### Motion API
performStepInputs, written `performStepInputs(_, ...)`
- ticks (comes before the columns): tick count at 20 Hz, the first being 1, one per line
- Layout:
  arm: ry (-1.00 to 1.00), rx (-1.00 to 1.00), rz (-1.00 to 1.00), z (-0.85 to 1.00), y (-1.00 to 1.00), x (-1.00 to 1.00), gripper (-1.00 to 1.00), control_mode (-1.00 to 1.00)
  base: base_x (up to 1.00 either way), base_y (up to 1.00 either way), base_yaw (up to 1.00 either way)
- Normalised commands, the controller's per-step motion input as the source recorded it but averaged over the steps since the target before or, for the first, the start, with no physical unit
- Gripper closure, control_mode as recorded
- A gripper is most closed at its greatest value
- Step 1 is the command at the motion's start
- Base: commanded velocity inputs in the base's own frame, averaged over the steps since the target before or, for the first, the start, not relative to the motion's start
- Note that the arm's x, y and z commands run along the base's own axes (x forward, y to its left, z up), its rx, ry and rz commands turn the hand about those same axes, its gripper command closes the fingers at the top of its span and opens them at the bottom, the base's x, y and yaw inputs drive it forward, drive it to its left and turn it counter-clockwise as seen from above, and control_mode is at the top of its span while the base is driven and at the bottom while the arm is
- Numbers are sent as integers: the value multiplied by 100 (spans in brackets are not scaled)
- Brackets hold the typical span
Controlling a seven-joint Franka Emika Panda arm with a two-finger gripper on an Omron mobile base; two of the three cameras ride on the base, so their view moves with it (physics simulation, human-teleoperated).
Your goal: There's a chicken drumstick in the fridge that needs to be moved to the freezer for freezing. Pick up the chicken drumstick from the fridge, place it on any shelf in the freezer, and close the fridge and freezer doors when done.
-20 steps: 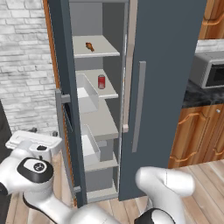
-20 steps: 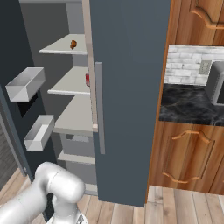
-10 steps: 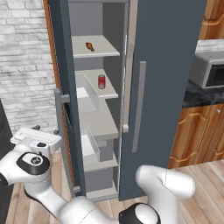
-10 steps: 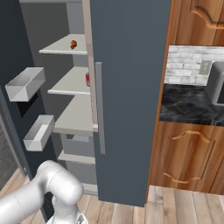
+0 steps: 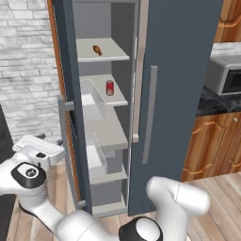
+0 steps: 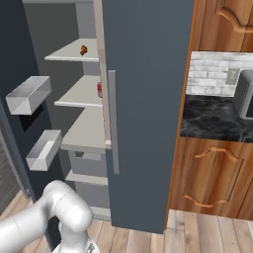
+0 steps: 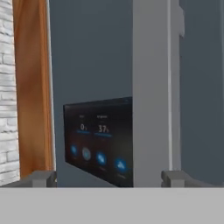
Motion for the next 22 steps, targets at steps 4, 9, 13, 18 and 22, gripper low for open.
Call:
performStepInputs(4, 0, 4, -6, -5, -99, 3, -100, -100, 0, 0, 0)
performStepInputs(9, 0, 6, -5, -3, -100, 6, -100, -100, 0, 0, 0)
performStepInputs(13, 1, 6, -3, -11, -92, 49, -100, -100, 0, 0, 0)
performStepInputs(18, 0, 9, 0, -3, -98, 80, -100, -100, 0, 0, 0)
performStepInputs(22, 0, 14, 0, 0, -100, 64, -100, -100, 0, 0, 0)
